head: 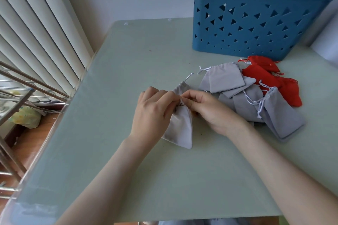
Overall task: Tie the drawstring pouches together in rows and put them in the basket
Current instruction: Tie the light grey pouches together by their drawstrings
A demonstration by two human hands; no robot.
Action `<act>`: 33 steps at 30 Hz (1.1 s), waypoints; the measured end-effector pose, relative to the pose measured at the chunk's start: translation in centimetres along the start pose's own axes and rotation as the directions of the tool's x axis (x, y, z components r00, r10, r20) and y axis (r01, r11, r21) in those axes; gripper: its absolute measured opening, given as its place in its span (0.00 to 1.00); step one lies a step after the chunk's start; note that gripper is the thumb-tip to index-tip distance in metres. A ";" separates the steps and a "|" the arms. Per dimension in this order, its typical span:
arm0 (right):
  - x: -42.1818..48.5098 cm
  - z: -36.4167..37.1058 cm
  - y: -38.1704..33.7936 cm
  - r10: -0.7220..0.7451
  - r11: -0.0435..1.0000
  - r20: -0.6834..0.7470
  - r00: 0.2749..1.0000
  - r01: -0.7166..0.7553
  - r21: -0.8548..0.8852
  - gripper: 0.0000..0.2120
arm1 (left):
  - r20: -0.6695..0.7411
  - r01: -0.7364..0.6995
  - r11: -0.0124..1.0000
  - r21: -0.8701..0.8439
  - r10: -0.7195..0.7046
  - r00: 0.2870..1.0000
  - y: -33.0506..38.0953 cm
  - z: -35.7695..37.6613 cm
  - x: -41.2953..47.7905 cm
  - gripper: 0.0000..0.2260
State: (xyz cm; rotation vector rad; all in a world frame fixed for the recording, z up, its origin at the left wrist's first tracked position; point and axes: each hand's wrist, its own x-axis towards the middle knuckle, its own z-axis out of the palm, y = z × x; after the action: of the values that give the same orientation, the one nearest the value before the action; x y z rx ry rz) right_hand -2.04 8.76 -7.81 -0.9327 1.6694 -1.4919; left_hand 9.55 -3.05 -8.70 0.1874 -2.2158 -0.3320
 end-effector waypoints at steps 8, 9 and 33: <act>-0.1 0.2 -0.3 0.015 0.993 -0.006 1.000 -0.014 0.115 0.06 | 0.049 0.052 0.995 -0.090 -0.048 0.998 0.3 -0.2 0.0 0.09; -0.1 0.3 -0.4 0.015 0.992 -0.017 1.000 -0.013 0.126 0.06 | 0.041 0.065 0.995 -0.077 -0.062 0.997 0.4 -0.2 -0.1 0.10; 0.1 0.1 -0.8 -0.002 0.967 -0.250 0.968 0.065 0.245 0.07 | 0.695 0.813 0.241 -0.530 -0.426 0.579 0.0 -1.7 1.1 0.17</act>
State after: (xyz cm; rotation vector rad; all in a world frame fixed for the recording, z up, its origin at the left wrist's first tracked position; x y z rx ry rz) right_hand -1.95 8.51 -7.03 -0.6607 1.5905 -1.8562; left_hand 10.22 -3.65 -6.84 0.5618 -1.9657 -2.0529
